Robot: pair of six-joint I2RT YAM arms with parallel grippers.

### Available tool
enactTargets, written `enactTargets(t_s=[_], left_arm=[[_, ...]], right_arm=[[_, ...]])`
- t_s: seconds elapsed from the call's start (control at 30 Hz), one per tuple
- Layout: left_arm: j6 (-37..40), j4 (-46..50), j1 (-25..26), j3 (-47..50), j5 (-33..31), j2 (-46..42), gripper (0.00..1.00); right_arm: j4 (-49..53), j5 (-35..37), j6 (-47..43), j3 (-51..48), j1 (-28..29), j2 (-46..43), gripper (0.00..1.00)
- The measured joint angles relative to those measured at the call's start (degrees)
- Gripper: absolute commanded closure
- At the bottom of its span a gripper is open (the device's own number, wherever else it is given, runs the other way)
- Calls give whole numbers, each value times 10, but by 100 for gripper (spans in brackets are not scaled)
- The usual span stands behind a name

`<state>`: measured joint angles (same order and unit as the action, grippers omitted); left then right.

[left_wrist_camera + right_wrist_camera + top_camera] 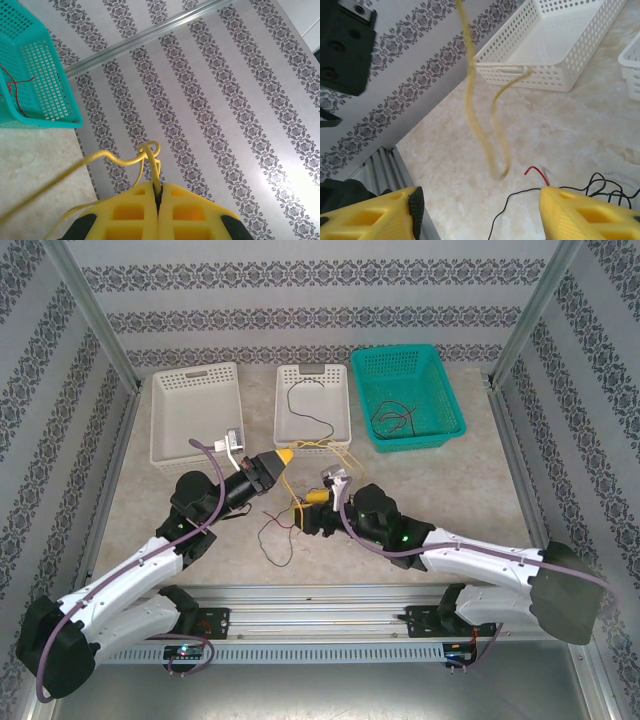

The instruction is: Untangle the cables

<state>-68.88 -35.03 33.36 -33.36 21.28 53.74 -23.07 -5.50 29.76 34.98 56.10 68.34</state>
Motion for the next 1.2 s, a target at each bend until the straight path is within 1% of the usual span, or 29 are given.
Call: enactTargets(t_s=[0.23,0.3,0.4,0.63,0.8,0.83,0.93,1.0,1.1,1.2], left_arm=[[0,-2,8,0,-6,0,100],[0,-2,9,0,-6,0,100],[0,-2,14,0,-8,0,100],[0,-7,22,0,-12,0,100],[0,-13,27,0,-15,0,100],[0,-15,28,0,-15,0,100],[0,-16,30,0,-19,0,100],[0,-16,30,0,-19,0,100],[3,-10,30,0,-23,-10,100],[14,20,30,-6,-28,-38,100]], right_arm=[[-15,41,-20,0,33,25,38],[-28,56,-28,0,38,27,40],[-50,73,-34,0,38,35,46],[-87,93,-38,2,52,68,47],[-105,112,-45,3,57,75,58],[-108,117,-46,3,57,75,64],[-116,135,-50,3,57,75,91],[-122,143,-48,3,57,75,100],[-123,152,-50,3,57,73,100],[-124,158,-51,-3,57,63,100]])
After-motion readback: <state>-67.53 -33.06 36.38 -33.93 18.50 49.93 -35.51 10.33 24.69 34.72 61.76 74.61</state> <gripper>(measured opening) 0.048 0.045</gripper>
